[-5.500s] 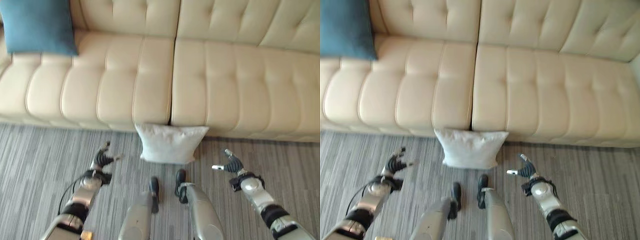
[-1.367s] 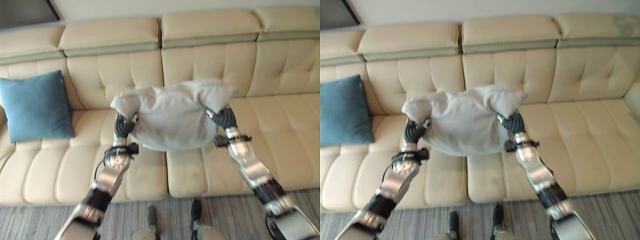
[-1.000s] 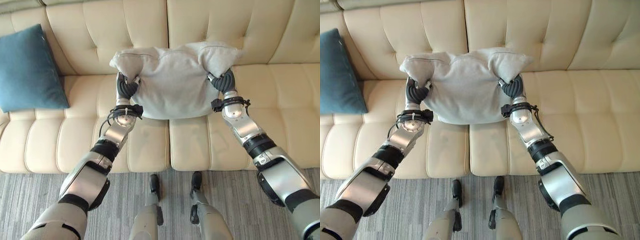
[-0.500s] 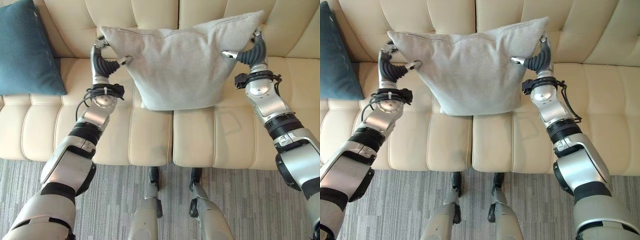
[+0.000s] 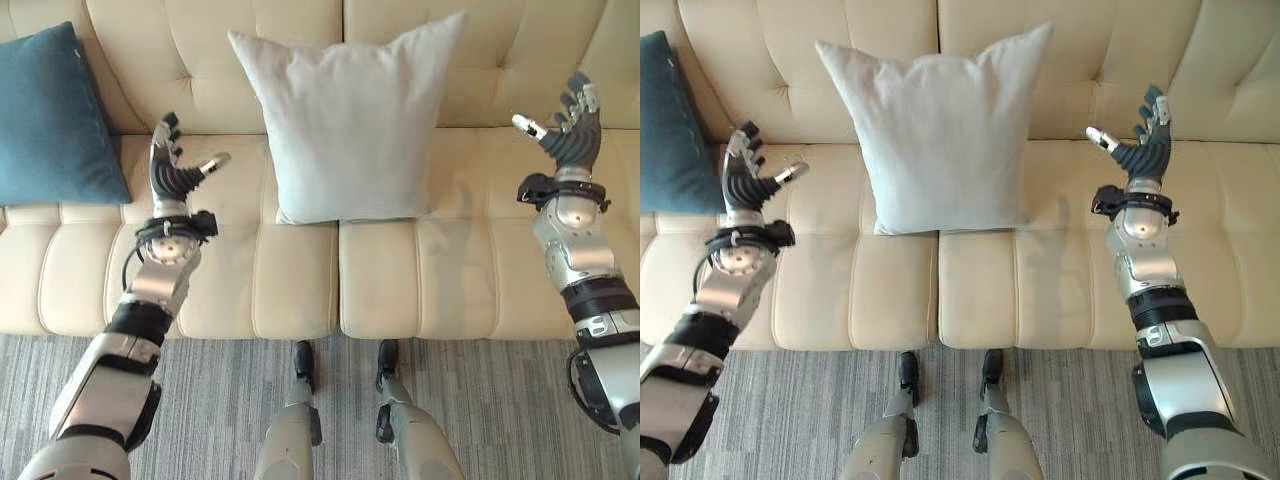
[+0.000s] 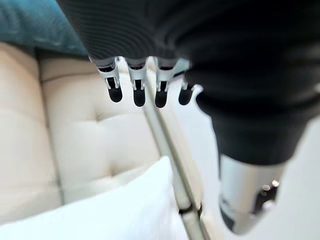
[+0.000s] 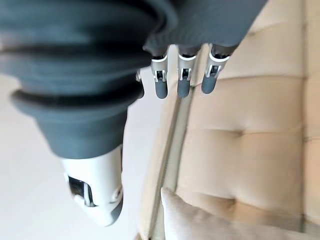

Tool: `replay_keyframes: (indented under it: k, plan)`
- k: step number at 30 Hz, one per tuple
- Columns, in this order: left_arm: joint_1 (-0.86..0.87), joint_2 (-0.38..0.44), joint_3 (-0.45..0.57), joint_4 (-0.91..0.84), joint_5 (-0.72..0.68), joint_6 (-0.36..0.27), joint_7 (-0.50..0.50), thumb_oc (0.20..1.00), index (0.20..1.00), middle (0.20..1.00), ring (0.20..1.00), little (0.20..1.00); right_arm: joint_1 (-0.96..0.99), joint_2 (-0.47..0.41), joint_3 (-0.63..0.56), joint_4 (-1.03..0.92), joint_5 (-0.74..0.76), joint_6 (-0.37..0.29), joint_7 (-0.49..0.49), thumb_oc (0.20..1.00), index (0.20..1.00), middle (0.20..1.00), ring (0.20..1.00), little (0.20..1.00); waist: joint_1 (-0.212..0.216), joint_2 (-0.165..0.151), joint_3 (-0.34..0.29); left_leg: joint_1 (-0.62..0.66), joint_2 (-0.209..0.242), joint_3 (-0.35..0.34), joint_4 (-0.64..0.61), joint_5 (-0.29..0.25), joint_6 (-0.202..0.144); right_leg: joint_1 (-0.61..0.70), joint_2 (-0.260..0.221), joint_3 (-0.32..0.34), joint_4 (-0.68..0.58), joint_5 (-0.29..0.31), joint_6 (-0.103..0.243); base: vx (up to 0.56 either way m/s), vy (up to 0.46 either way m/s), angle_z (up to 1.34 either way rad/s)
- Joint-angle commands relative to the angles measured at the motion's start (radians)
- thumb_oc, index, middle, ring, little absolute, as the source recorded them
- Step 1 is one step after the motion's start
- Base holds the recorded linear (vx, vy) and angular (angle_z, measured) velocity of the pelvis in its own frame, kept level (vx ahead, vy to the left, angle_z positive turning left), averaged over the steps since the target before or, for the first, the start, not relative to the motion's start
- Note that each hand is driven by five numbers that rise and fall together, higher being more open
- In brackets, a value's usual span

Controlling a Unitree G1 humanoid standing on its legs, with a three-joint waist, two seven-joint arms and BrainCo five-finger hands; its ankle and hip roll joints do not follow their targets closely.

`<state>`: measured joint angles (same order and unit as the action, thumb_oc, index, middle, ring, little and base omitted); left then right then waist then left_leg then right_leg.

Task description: Pick up all the scattered cushions and arrange them neatly on the sofa.

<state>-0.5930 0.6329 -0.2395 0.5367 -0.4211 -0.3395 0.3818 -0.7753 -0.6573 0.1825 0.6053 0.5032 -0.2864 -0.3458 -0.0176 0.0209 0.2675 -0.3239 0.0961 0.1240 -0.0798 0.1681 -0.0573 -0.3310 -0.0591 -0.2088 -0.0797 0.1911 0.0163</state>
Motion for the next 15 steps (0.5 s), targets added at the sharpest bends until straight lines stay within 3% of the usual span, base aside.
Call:
replay_keyframes:
  k: [1,2,4,7,15]
  plan:
    - [0.063,-0.044,0.047,-0.042,-0.001,-0.054,-0.052,1.000,1.000,1.000,1.000,1.000,0.113,0.018,-0.025,-0.100,-0.002,-0.046,0.071,1.000,1.000,1.000,1.000,1.000,0.020,-0.036,-0.065,0.040,-0.022,0.019,0.002,-0.084,-0.040,0.022,-0.050,0.052,0.087,-0.155,0.112,-0.01,-0.001,-0.07]
    - [0.069,-0.045,0.047,-0.046,0.000,-0.053,-0.051,1.000,1.000,1.000,1.000,1.000,0.120,0.019,-0.027,-0.105,-0.004,-0.044,0.070,1.000,1.000,1.000,1.000,1.000,0.021,-0.036,-0.069,0.040,-0.022,0.019,0.002,-0.084,-0.040,0.023,-0.049,0.052,0.086,-0.155,0.112,0.01,-0.008,-0.07]
    - [0.269,-0.100,0.065,-0.149,0.050,-0.027,-0.124,1.000,1.000,1.000,1.000,1.000,0.340,0.051,-0.051,-0.236,-0.070,-0.023,0.149,1.000,1.000,1.000,1.000,1.000,0.012,-0.041,-0.068,0.065,-0.019,0.024,0.001,-0.090,-0.037,0.051,-0.049,0.051,0.082,-0.160,0.112,0.03,-0.009,-0.11]
    - [0.449,-0.130,0.097,-0.179,0.098,0.000,-0.197,1.000,1.000,1.000,1.000,1.000,0.517,0.076,-0.073,-0.299,-0.157,-0.012,0.211,1.000,1.000,1.000,1.000,1.000,0.005,-0.045,-0.077,0.092,-0.022,0.029,-0.002,-0.094,-0.031,0.081,-0.050,0.051,0.076,-0.160,0.115,0.04,0.011,-0.04]
    - [0.711,-0.143,0.118,-0.077,0.261,0.047,-0.292,1.000,1.000,1.000,1.000,1.000,0.799,0.125,-0.071,-0.322,-0.356,0.005,0.298,1.000,1.000,1.000,1.000,1.000,-0.011,-0.043,-0.114,0.188,-0.031,0.038,-0.001,-0.124,-0.015,0.175,-0.053,0.051,0.062,-0.165,0.128,0.05,0.033,-0.05]
